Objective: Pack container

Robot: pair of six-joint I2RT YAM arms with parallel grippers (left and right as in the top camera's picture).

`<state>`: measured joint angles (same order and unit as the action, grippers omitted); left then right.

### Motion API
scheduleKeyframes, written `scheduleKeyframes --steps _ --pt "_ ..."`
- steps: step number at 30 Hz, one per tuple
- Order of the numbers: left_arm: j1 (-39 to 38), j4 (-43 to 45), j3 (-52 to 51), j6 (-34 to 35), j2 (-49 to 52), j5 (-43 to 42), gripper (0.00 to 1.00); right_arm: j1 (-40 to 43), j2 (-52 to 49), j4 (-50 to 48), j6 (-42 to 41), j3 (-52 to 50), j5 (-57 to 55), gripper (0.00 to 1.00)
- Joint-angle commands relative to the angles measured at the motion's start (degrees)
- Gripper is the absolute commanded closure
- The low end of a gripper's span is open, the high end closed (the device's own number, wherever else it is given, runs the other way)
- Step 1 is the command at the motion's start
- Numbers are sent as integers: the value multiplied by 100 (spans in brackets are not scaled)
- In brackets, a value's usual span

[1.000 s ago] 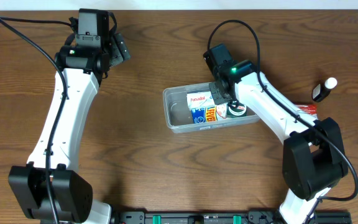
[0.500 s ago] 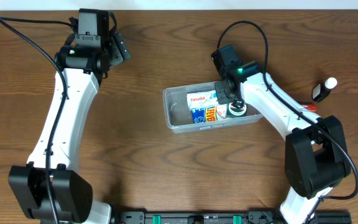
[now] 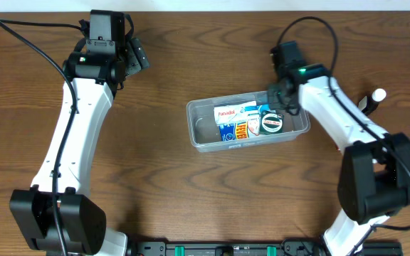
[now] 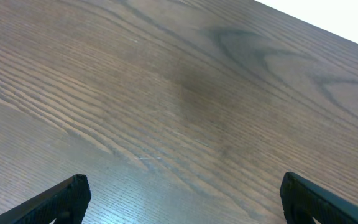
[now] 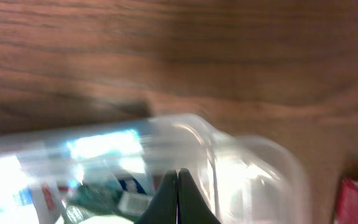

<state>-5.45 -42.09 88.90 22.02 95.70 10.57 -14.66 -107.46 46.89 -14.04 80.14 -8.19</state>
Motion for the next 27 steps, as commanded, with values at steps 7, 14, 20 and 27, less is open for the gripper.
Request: scheduleKeyframes --steps 7,14,20,27 --pt "2 -15 57 -101 -22 66 2 116 254 699 107 -94 243 99" --pt "2 -15 57 -98 -22 66 2 251 179 522 79 -356 267 99" --pt "2 -15 57 -101 -24 66 2 374 179 527 90 -424 654 99" --pt "2 -15 57 -101 -22 66 2 372 173 404 105 -472 654 99"
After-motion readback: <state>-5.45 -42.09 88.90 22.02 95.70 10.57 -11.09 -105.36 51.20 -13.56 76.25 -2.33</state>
